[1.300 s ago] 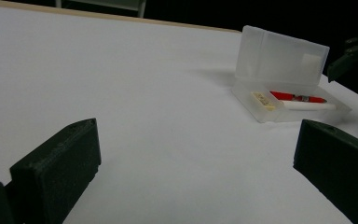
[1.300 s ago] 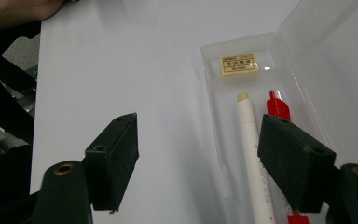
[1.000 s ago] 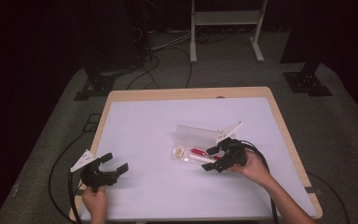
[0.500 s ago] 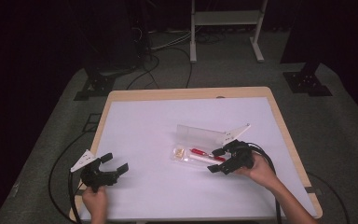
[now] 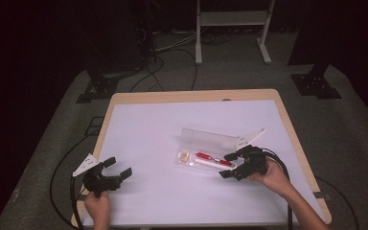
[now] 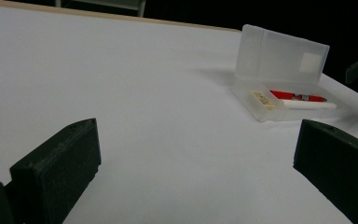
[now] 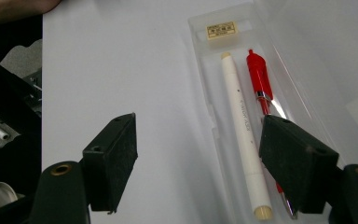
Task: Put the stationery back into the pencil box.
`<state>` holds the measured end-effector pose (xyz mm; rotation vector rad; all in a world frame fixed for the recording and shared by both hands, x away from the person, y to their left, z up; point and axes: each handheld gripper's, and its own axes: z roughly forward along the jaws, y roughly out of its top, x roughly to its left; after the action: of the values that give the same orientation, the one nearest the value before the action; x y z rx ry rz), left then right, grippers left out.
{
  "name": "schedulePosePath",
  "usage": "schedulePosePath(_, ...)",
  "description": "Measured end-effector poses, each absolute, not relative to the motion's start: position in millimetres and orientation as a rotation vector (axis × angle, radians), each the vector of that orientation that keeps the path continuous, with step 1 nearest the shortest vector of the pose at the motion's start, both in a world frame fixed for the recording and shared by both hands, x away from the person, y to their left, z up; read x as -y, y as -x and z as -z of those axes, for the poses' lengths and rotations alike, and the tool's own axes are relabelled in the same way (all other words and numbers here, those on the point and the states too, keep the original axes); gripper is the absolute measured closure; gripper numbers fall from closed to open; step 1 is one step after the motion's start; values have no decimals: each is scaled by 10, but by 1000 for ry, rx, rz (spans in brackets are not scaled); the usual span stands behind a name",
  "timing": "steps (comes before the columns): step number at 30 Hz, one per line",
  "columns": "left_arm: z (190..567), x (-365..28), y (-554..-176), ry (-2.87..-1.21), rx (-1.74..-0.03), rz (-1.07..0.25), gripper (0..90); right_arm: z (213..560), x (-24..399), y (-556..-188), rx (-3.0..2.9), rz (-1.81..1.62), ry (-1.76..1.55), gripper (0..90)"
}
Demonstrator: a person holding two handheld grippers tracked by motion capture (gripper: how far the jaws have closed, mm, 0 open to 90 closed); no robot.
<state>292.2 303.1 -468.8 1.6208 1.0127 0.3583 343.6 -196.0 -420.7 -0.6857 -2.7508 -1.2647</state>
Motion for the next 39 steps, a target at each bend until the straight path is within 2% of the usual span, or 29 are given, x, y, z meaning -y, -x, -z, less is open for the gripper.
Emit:
schedulePosePath(10, 4688, -3029, -2922, -1619, -1017, -357, 1, 4183, 2096, -3380, 2769, 1270, 717, 244)
schedulePosePath(12, 4688, -3031, -2923, -1621, -1015, -358, 1, 4178, 2113, -3363, 2773, 1276, 727, 212)
schedulePosePath(18, 4688, -3030, -2922, -1621, -1014, -358, 1, 4188, 2165, -3336, 2772, 1280, 744, 190)
schedulePosePath(39, 4690, -3029, -2924, -1621, -1017, -358, 1, 4224, 2456, -3250, 2768, 1316, 827, 188)
